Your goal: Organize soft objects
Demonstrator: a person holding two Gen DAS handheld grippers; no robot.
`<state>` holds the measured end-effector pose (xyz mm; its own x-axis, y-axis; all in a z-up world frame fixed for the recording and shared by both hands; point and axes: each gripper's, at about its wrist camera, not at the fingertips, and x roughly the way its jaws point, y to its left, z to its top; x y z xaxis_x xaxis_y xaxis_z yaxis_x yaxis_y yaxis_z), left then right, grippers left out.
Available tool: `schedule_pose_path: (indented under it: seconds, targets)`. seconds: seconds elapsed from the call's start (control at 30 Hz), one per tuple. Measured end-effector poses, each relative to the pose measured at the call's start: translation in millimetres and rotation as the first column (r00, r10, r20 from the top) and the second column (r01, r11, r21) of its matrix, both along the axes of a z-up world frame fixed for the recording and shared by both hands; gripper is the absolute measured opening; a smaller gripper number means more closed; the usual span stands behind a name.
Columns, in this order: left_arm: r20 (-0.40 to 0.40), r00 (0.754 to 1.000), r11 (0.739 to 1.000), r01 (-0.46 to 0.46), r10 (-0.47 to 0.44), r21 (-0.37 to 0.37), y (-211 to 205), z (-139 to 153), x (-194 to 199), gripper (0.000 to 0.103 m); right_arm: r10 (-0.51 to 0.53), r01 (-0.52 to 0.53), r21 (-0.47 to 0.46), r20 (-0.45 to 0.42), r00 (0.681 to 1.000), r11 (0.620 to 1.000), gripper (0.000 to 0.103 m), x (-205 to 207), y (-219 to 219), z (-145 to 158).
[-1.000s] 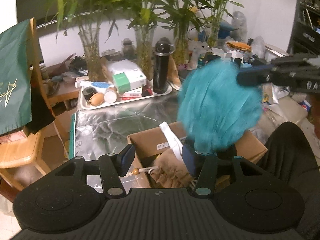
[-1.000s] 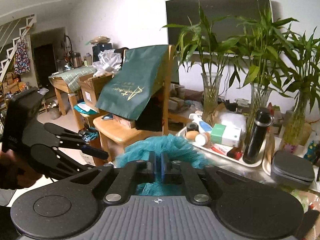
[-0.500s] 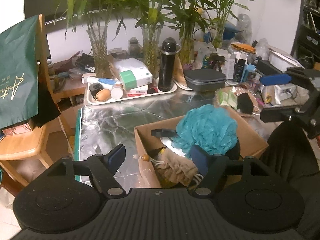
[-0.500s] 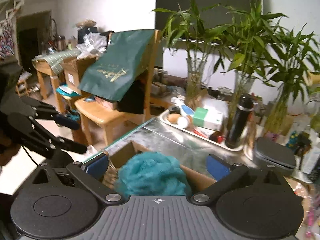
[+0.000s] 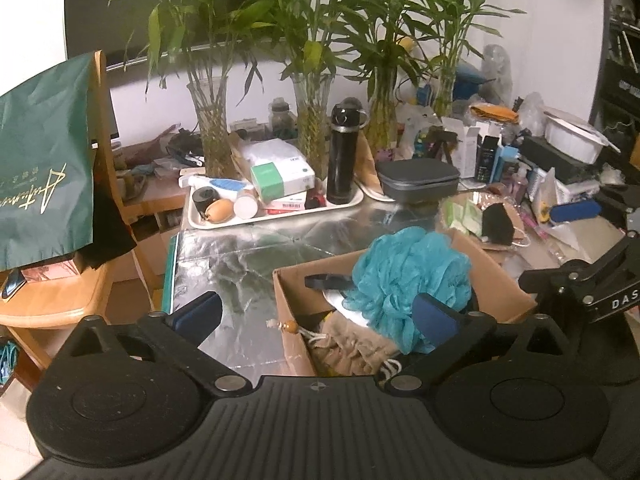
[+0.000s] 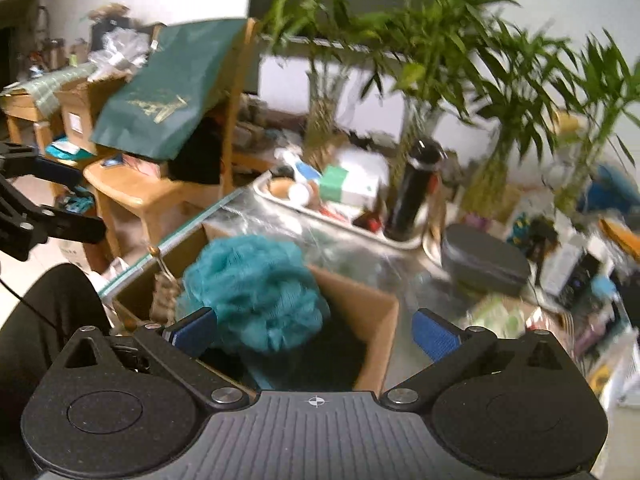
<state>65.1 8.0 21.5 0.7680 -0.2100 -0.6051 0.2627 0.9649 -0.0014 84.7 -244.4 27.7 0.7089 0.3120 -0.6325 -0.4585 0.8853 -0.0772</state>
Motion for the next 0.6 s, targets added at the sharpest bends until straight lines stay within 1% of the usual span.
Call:
schedule_pose_path:
  seconds: [0.13, 0.33, 0.47, 0.6]
  targets:
    - [-0.014, 1.0, 1.0, -0.022, 0.022, 0.008, -1.9, -7.8, -2.4, 0.103, -0.047, 0.046, -0.009, -0.071, 0.996, 0.999, 0.103, -0.6, -1.3, -11.4]
    - [-0.071, 0.996, 0.998, -0.049, 0.053, 0.046, -6.4, -19.5, -2.9, 0.103, -0.116, 0.113, -0.027, -0.182, 0.976, 0.993, 0.103, -2.1, -3.3, -29.8]
    - [-0.13, 0.99, 0.996, -0.046, 0.056, 0.076, -10.2, -28.6, -2.9, 0.103, -0.161, 0.157, -0.037, -0.237, 0.958, 0.987, 0.103, -1.3, -7.0, -38.3]
    - [-0.188, 0.981, 0.997, -0.043, 0.056, 0.068, -10.7, -37.6, -3.1, 0.103, -0.182, 0.166, -0.08, -0.269, 0.946, 0.983, 0.103, -2.7, -4.8, -47.5]
